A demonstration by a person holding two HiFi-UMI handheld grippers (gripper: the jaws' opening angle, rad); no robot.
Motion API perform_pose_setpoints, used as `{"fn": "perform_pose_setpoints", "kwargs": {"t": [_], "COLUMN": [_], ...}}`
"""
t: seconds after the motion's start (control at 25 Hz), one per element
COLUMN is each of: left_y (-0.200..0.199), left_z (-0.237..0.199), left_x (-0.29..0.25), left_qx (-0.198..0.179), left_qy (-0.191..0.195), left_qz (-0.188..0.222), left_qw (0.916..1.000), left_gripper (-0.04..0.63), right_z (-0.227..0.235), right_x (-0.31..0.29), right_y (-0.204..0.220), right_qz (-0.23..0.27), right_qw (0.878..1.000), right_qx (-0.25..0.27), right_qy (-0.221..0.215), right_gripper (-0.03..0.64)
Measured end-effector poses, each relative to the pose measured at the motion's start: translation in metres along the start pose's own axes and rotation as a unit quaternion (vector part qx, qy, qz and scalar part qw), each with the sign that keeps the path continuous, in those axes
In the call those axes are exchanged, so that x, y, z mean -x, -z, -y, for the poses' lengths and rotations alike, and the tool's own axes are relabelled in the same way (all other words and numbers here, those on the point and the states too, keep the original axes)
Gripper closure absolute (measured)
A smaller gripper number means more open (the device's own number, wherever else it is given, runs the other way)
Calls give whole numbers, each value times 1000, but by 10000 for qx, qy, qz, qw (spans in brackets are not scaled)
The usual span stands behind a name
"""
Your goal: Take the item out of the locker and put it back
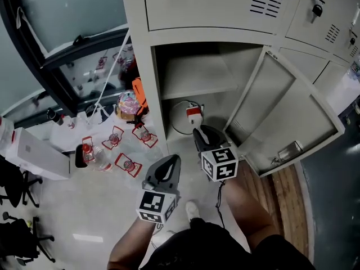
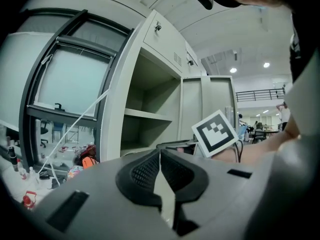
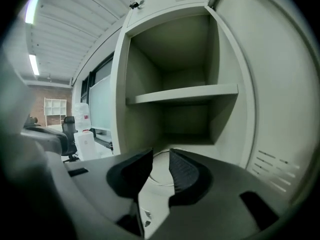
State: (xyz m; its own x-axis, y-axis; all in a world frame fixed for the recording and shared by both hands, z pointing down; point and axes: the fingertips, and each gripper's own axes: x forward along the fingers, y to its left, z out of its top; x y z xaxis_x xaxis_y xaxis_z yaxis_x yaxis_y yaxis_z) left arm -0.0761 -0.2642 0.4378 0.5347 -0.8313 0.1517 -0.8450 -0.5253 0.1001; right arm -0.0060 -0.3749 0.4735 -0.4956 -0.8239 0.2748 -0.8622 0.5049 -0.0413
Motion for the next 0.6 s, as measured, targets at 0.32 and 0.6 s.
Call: {"fn": "perform_pose_setpoints", "kwargs": {"t": [0.32,0.6], "left_y": [3,6], "left_z": [-11,-17], "left_x": [-16,-18], "left_qx": [-41,-51], "left_qy": [-106,-169], "left_qz": [14,-49], "left_qw": [9999,9998], "left_gripper": [584,584], "right_z": [26,40], "right_x": [-47,-79], "right_y": [24,46], "right_qz": [-531,-1121], "right_qw": [9980,9917], "right_qx": [239,419], "right_qy": [265,475], "right_gripper": [421,366]}}
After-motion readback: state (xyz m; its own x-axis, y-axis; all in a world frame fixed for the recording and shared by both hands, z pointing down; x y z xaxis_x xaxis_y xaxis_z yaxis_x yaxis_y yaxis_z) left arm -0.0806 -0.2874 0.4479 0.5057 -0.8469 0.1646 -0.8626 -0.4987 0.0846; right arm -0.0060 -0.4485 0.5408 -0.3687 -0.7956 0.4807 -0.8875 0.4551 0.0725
